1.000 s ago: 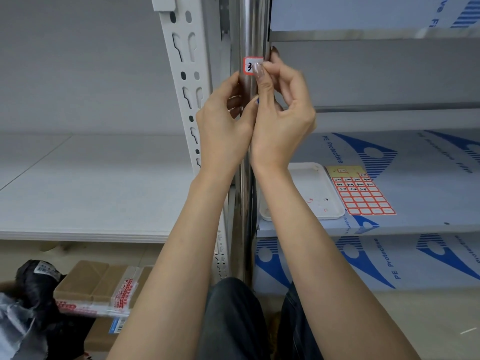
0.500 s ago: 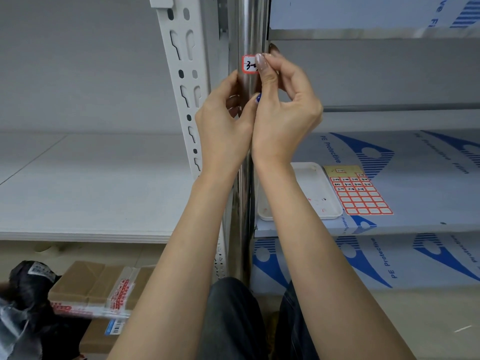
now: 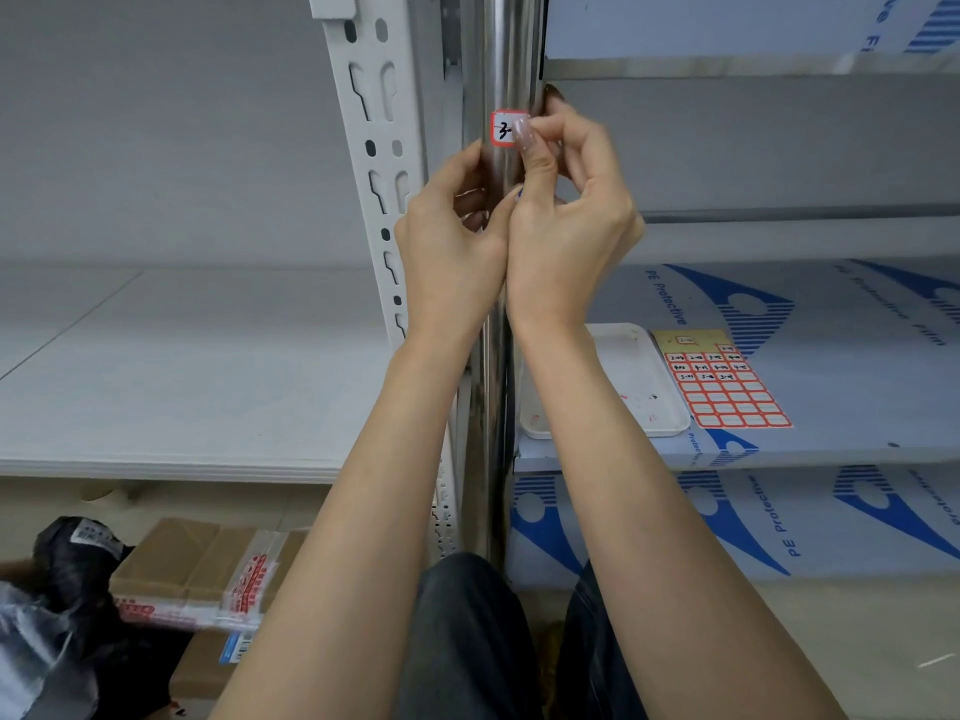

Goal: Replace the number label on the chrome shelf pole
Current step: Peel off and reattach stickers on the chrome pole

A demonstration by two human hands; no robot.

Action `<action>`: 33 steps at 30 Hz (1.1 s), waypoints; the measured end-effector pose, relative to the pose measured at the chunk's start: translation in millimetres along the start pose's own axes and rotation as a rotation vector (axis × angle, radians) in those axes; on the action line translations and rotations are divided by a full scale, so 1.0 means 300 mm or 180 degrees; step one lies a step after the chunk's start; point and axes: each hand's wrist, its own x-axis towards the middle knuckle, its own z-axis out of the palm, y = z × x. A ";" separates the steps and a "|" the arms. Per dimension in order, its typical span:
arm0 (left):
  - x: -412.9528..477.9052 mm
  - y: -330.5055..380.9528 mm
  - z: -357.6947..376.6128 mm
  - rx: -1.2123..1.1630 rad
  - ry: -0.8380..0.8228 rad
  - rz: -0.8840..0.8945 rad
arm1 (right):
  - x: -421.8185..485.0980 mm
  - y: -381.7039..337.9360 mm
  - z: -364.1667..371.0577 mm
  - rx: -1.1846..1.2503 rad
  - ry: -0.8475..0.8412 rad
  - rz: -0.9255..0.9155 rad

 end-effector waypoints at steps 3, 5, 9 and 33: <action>0.003 -0.002 -0.005 0.0007 -0.0064 0.0002 | -0.003 -0.004 -0.007 0.0125 0.0002 0.0131; 0.000 0.001 -0.007 0.0019 -0.0071 0.0020 | -0.002 -0.005 -0.016 0.0239 -0.0052 0.0190; 0.002 0.000 -0.009 0.0017 -0.0079 0.0026 | 0.001 -0.015 -0.019 0.0284 -0.0079 0.0151; -0.003 0.000 -0.007 -0.0014 -0.0037 0.0020 | 0.019 -0.025 -0.021 -0.0267 -0.0332 0.0067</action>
